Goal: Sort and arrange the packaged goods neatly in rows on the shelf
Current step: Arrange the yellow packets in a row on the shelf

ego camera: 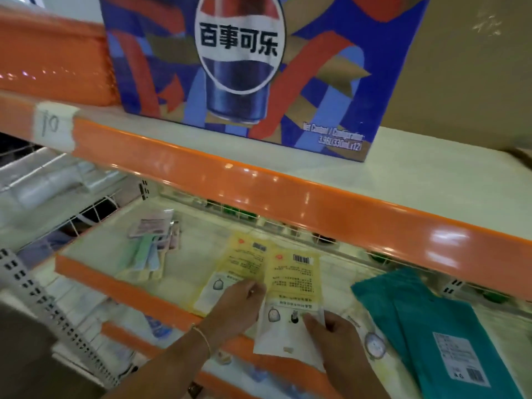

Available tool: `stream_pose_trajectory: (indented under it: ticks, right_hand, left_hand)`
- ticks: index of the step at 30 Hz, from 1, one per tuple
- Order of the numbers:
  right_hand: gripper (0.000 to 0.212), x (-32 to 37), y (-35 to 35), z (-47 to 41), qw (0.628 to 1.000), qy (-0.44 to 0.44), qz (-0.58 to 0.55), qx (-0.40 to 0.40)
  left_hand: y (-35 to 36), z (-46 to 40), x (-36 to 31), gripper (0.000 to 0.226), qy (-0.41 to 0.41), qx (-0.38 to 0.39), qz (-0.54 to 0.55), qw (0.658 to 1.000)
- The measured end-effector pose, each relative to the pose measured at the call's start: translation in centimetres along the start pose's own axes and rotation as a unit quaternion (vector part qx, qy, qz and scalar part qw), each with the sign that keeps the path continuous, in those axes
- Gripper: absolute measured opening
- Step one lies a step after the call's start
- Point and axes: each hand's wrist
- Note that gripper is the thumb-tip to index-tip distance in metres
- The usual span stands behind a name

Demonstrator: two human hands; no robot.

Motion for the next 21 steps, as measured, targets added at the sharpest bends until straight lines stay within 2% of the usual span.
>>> stream_pose_trajectory:
  ticks: [2,5,9,11,14,18,21]
  right_hand:
    - [0.013,0.6,2.2,-0.4,1.000,-0.005,0.000,0.007]
    - [0.013,1.0,5.2,-1.2,1.000,-0.008,0.003,0.010]
    - [0.015,1.5,8.6,-2.1,1.000,-0.008,0.010,-0.018]
    - [0.015,1.8,9.7,-2.4,0.999,-0.006,0.016,-0.033]
    - [0.016,2.1,10.7,-3.1,0.997,-0.014,0.062,-0.051]
    - [0.023,2.4,11.2,-3.9,0.982,-0.029,0.169,-0.076]
    - [0.030,2.4,11.5,-4.1,0.973,-0.024,0.209,-0.089]
  left_hand:
    - [-1.7,-0.4,1.1,0.032,0.003,-0.006,0.001,1.000]
    - [-4.0,-1.0,2.7,0.024,0.007,-0.030,-0.029,0.999]
    - [-6.2,-1.8,4.3,0.010,-0.005,-0.043,-0.031,0.999]
    - [-7.1,-2.4,4.7,0.014,-0.005,-0.052,-0.044,0.998]
    - [-7.9,-3.3,5.1,0.017,-0.006,-0.048,-0.038,0.998]
    - [-8.4,-4.1,5.6,0.028,0.002,-0.056,-0.085,0.995]
    - [-8.5,-4.3,5.7,0.029,0.005,-0.053,-0.124,0.991]
Point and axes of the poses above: each hand's wrist, its own z-axis away from the middle knuckle, its own y-axis out of the palm, x = y × z, and after that the axes turned 7 degrees about x, right-handed
